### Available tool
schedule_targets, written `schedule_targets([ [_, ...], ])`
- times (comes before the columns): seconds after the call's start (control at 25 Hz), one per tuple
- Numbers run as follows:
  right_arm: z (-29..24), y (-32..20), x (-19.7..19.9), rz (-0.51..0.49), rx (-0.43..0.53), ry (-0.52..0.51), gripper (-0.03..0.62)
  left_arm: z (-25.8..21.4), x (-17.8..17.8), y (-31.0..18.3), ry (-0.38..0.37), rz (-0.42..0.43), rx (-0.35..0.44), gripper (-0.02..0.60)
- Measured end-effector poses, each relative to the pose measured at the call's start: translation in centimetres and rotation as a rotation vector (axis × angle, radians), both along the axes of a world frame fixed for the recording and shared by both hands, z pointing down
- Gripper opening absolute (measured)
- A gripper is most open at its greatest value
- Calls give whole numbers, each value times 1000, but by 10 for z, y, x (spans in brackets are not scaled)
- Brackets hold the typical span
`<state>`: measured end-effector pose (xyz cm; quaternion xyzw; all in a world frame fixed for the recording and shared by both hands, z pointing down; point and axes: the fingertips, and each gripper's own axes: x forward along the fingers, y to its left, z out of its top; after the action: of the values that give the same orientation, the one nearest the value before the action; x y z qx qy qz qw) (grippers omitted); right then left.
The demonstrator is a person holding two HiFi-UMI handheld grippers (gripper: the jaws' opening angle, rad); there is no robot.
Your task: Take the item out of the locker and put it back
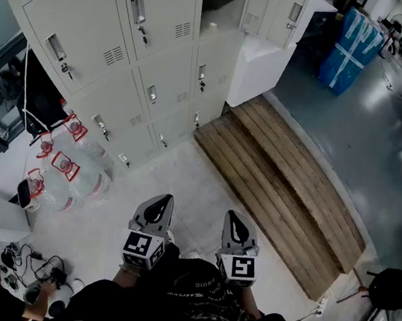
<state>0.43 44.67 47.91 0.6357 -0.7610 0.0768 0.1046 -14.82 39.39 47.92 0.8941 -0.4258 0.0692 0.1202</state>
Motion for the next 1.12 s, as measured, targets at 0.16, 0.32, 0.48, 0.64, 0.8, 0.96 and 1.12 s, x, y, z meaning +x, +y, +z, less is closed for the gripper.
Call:
schedule_targets([
  [0.16,-5,-4,8,22,13,29,3,-3,-4,-1,-20,-5,5,7],
  [0.32,-8,-13,1,18,29,43,3,-4,-9,-10,19,-17,18,6],
  [0.48,-13,-28,-9,17,43,22,5,-5,-17,-25,27,-17,28,8],
  [0.64,-19,-48,-15,37,57,8,5,-6,-21,-43,42,7,38,8],
  [0.8,-24,-67,-28,40,70,36,6,-10,-20,-64,46,57,73,8],
  [0.96,-28,-91,-39,52,85,36,6,-17,-20,-89,28,93,111,8],
  [1.12,-27,-112,-53,41,63,43,6,-18,-29,-107,76,150,82,7],
])
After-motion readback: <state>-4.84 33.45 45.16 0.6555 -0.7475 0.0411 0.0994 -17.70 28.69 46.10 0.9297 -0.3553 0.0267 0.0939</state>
